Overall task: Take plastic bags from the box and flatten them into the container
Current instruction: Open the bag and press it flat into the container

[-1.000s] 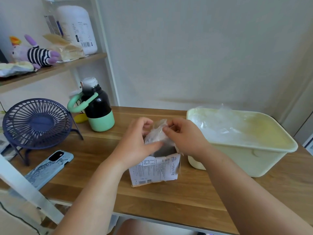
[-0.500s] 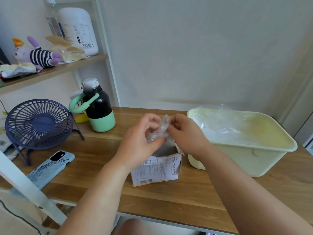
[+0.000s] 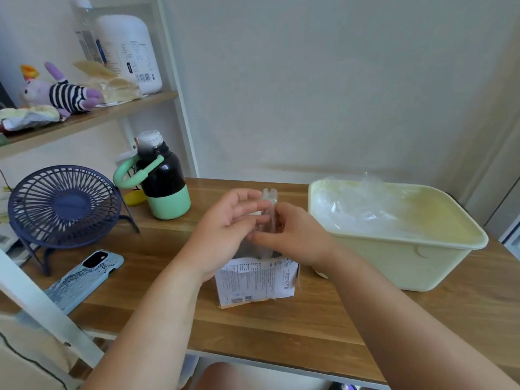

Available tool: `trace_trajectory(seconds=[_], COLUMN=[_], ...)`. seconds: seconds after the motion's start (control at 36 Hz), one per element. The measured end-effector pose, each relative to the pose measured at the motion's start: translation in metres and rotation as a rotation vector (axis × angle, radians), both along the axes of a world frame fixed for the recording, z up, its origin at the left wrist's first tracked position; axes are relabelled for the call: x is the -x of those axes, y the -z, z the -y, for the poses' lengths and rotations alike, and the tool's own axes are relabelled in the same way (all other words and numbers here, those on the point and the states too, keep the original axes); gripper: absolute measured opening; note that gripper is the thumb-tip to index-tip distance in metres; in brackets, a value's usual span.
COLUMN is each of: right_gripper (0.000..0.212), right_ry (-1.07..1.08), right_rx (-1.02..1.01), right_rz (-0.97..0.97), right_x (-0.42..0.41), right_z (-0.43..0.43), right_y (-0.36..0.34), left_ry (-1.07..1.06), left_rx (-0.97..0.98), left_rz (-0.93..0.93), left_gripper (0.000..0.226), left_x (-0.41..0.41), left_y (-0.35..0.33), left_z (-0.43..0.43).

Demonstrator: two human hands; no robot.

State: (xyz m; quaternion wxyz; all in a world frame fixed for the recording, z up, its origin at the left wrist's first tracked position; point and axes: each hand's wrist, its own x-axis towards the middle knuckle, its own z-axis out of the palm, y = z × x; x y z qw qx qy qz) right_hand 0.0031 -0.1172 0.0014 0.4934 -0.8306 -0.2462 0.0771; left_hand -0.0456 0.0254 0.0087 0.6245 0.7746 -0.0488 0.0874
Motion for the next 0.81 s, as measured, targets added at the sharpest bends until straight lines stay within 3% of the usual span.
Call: trace_trajectory(seconds=[0.11, 0.28, 0.39, 0.53, 0.61, 0.69, 0.72, 0.81], right_gripper=[0.023, 0.027, 0.035, 0.025, 0.021, 0.019, 0.018, 0.018], right_ry=[0.090, 0.116, 0.203, 0.522, 0.500, 0.344, 0.295, 0.170], right_rx=[0.004, -0.204, -0.364, -0.779, -1.104, -1.313, -1.327, -1.311], right_rz=[0.064, -0.085, -0.073, -0.050, -0.187, -0.368, -0.406, -0.452], right_x=[-0.003, -0.013, -0.019, -0.022, -0.022, -0.020, -0.019, -0.014], right_z=[-0.002, 0.007, 0.014, 0.038, 0.055, 0.070, 0.075, 0.089], right_y=[0.003, 0.000, -0.007, -0.028, -0.044, -0.054, -0.055, -0.056], left_ry=[-0.071, -0.102, -0.259, -0.213, -0.148, -0.077, -0.085, -0.096], left_rx=[-0.078, -0.540, -0.739, -0.972, -1.059, -0.964, -0.871, -0.422], left_rz=[0.065, -0.001, 0.067, 0.037, -0.037, -0.068, -0.057, 0.008], left_gripper=[0.040, 0.049, 0.035, 0.031, 0.026, 0.005, 0.010, 0.057], left_x=[0.001, -0.004, -0.006, -0.009, -0.008, -0.011, -0.011, -0.013], left_y=[0.005, 0.015, 0.017, 0.011, 0.008, -0.001, -0.006, -0.024], left_z=[-0.003, -0.004, -0.001, 0.006, 0.011, 0.017, 0.021, 0.040])
